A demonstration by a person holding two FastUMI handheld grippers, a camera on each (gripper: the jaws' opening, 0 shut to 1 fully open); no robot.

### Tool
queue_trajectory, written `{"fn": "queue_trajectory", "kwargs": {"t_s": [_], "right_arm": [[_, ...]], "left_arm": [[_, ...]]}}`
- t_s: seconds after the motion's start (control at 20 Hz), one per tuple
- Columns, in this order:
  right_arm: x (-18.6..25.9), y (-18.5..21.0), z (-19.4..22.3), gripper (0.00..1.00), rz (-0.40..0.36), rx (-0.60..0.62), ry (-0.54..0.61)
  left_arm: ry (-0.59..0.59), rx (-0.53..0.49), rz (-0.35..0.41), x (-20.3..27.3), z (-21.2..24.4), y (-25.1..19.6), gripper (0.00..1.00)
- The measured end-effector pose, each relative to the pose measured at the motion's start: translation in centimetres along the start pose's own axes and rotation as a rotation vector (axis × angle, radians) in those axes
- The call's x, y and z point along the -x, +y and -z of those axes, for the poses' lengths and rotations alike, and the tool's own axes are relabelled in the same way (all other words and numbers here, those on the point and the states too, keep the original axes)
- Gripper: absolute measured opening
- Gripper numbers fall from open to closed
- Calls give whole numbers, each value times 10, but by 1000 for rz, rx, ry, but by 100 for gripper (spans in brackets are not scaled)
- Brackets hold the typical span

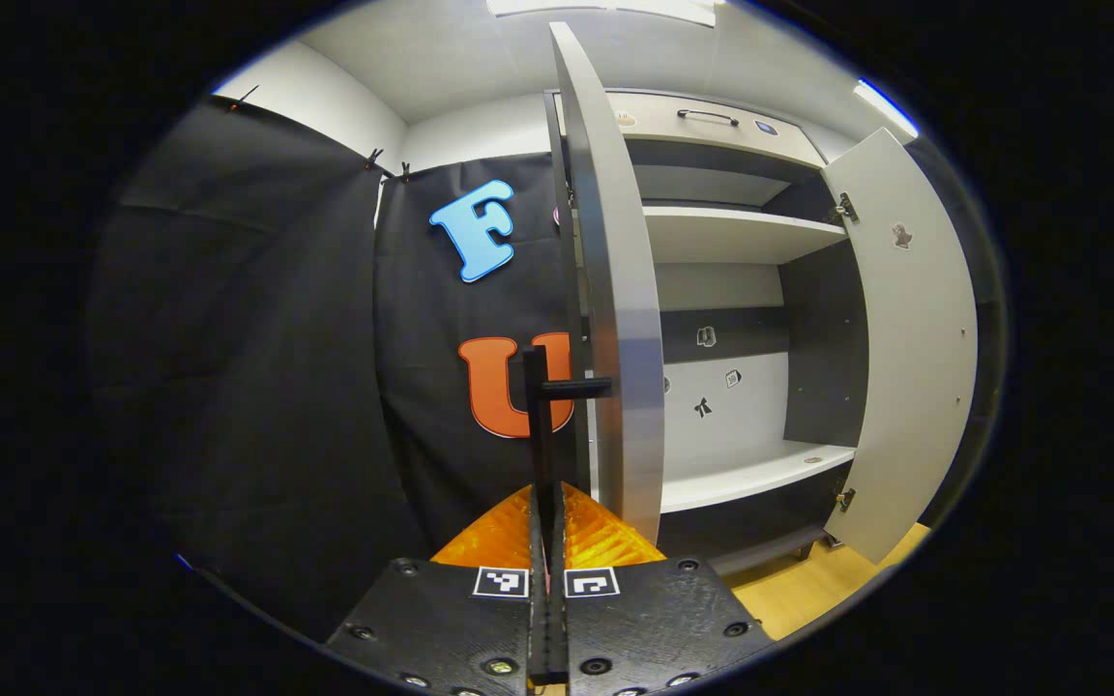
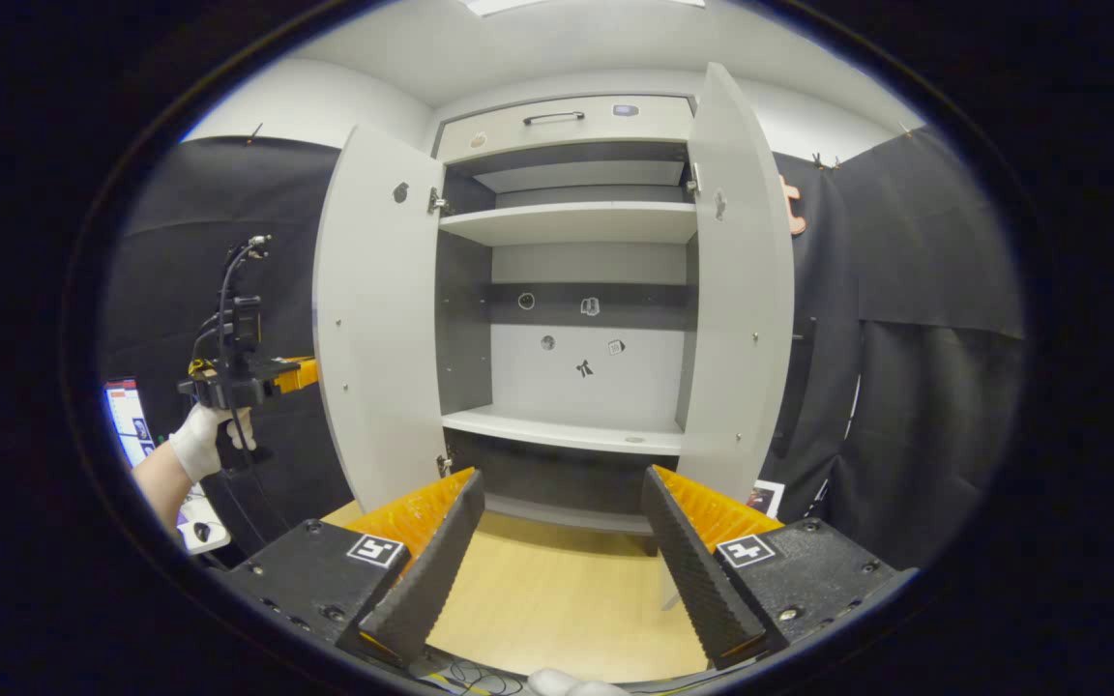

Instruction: Open the right door of the double-door shoe cabinet with the right hand, and open the left door with the left hand.

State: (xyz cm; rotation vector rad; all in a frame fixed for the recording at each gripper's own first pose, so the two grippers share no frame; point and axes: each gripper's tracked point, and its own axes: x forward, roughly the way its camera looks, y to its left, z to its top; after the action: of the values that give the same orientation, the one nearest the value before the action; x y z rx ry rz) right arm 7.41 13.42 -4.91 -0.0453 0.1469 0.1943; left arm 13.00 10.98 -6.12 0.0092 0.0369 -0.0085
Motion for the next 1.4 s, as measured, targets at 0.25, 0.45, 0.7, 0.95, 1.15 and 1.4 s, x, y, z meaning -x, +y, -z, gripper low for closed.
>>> {"fn": "queue_trajectory", "kwargs": {"t_s": [0.25,0.45,0.7,0.95,1.15,1.4], "right_arm": [[1,0,1,100,-1,-2,7],[1,3,1,100,-15,-6,7],[2,1,-1,100,-16,1,1],[2,-1,-1,100,-16,-6,0],[0,-1,-2,100,-18,-6,-2],[1,-2,-5,100,-23,-5,-17]], "left_arm": [[1,-24,27,-1,3,3,0],[1,-7,16,0,2,2,1],[9,-45,-34,4,3,15,8],[26,-38,-98,24,13,31,71],[52,-58,-138,43,25,38,95],[76,-33,-166,54,32,37,95]]}}
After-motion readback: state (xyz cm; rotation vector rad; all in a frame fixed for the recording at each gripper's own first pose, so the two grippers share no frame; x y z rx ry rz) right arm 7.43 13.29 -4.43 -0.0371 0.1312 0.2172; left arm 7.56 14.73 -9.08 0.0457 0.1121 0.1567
